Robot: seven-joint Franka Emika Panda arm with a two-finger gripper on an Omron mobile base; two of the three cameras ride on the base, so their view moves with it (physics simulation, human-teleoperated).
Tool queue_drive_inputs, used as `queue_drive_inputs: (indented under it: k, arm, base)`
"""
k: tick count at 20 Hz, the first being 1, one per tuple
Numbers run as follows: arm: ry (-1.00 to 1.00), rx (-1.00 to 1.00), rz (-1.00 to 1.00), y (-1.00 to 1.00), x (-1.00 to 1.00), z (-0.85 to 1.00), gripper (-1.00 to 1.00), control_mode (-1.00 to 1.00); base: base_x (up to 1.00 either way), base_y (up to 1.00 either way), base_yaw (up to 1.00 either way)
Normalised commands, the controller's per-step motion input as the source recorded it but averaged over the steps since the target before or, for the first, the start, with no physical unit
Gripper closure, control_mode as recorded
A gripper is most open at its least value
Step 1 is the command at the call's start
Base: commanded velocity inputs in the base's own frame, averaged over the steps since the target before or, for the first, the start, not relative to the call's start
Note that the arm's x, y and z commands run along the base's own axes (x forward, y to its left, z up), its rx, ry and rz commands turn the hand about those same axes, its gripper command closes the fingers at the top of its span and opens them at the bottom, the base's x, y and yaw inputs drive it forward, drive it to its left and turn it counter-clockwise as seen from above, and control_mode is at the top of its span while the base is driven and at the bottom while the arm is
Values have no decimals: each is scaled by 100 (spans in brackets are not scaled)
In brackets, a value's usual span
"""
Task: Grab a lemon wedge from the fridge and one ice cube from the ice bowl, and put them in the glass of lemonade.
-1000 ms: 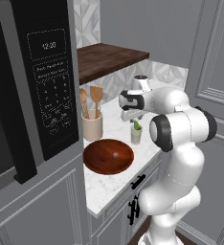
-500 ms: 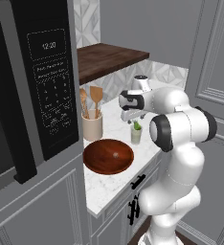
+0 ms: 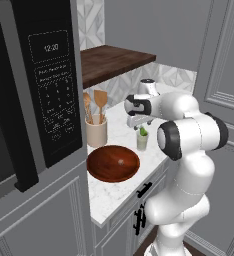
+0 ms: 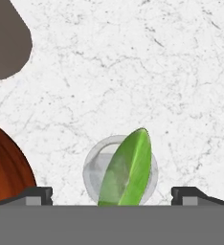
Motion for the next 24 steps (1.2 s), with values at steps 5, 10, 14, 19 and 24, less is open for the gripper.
queue_drive_inputs:
  k: [5, 10, 14, 19, 24]
  arm:
    - [0, 0, 0, 0, 0, 0, -100, -100]
    - [0, 0, 0, 0, 0, 0, -100, -100]
    - [0, 0, 0, 0, -1, 1, -100, -100]
    - [-5, 1, 0, 0, -7, 7, -100, -100]
    - [-11, 7, 0, -3, -12, 17, -100, -100]
  base:
    - [0, 0, 0]
    - [0, 0, 0]
    - [0, 0, 0]
    - [0, 0, 0]
    - [0, 0, 0]
